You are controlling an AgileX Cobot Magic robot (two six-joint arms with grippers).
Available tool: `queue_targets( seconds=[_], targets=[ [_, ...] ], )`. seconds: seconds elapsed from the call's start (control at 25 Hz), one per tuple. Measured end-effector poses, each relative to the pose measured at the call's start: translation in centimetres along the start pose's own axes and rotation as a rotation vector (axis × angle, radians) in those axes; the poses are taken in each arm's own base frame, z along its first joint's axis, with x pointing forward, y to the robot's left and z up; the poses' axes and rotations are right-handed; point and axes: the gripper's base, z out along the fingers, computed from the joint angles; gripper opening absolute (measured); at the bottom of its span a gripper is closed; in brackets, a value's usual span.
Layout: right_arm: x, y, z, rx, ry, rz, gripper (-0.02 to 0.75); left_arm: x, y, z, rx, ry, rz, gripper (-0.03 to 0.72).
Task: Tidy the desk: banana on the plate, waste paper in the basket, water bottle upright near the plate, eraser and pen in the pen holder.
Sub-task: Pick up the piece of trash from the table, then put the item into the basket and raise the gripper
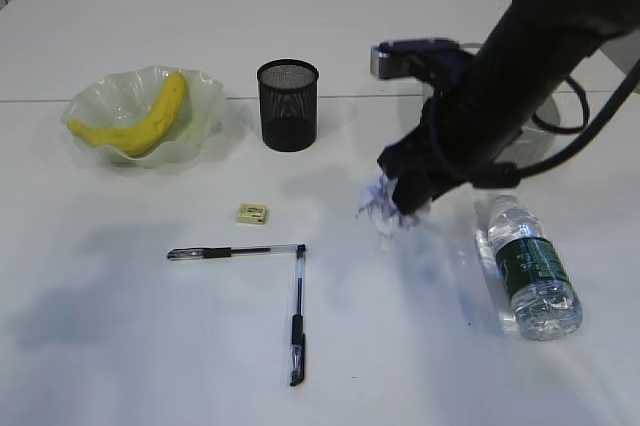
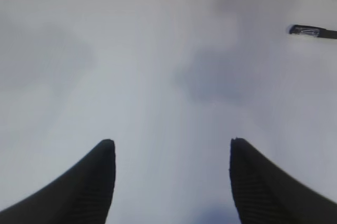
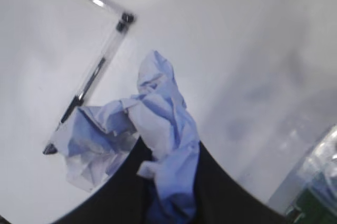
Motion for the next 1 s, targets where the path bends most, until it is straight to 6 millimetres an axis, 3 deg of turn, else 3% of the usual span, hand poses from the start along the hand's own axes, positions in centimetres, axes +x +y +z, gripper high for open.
queue_targets(
  seconds=[0.16,0.28,0.56,0.76,1.0],
  targets=[
    [-2.7,-0.3,-3.7,0.052,-0.124,0.007,0.107,0.0,0.0,0.0,0.0,-0.002,0.0,0.486],
    [-4.1,-1.7,-6.3,0.099,-0.211,0.054,0.106,0.0,0.0,0.0,0.0,-0.002,0.0,0.486],
    [-4.6,-8.5,-10.7,0.203,-0.383,0.275,0.105,0.0,0.0,0.0,0.0,-0.002,0.0,0.472],
    [-5.1,-12.7,-10.4,0.243,-0.41,0.366,0.104,0.0,-0.1,0.0,0.012,-0.002,-0.008,0.467],
    [-6.7,-15.5,-7.9,0.255,-0.405,0.394,0.104,0.0,-0.2,0.0,0.025,-0.002,-0.016,0.463]
  ],
)
